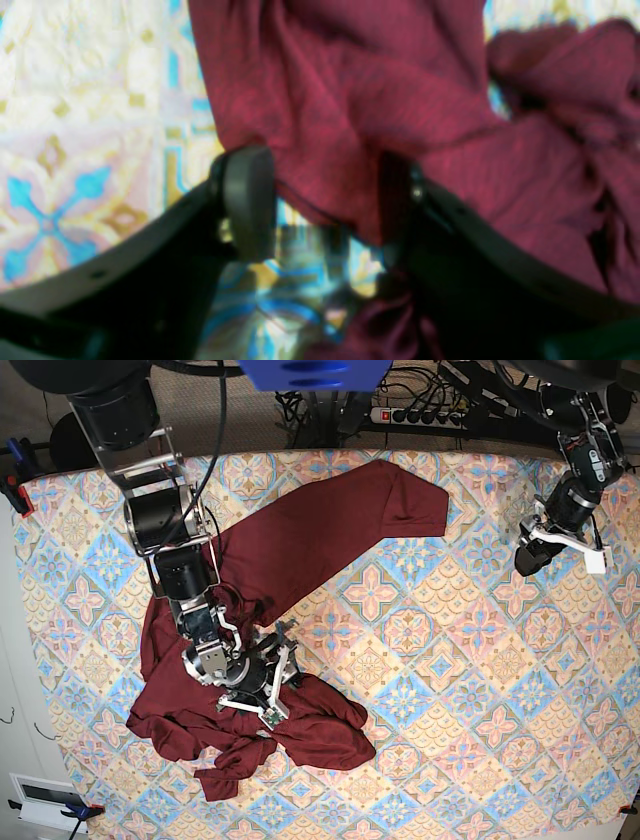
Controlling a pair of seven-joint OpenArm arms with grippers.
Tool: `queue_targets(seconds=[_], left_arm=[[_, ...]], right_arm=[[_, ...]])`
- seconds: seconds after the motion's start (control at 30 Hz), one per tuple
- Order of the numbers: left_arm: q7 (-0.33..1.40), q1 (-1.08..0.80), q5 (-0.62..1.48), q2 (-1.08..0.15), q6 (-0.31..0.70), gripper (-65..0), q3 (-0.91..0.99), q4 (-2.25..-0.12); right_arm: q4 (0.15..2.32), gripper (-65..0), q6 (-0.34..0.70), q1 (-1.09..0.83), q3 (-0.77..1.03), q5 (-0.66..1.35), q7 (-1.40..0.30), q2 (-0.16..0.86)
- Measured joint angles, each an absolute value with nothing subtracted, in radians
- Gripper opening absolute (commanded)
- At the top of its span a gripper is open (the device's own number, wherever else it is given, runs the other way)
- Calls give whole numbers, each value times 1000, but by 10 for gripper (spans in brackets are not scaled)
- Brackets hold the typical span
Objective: Layout the t-shirt on the table in an organized manner, then fold the t-shirt properly
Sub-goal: 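Regrasp the shirt fabric with the right gripper and lift it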
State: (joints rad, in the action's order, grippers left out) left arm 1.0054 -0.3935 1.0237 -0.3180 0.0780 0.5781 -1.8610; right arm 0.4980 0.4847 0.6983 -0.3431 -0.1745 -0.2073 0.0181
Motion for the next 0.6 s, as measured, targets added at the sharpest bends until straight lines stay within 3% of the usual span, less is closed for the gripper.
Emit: queue_targets(seconds=[0.13,0.3,0.47,0.6], left_arm=[[1005,-393,1023,-319,78,-456,579,-1861],[1005,-394,1023,-319,78,-456,579,-1861],[1006,-388,1021,-320,78,-456,580,-1861],[1006,-372,1017,-324,74,-456,580,-1861]], right_arm=[[500,-650,485,697,-344,-172,-206,14],[566,-643,595,679,-343,-183,-278,20],[921,-643,611,534,-337,-172,-385,19],[1215,-643,717,399,-343,-170,-549,33]])
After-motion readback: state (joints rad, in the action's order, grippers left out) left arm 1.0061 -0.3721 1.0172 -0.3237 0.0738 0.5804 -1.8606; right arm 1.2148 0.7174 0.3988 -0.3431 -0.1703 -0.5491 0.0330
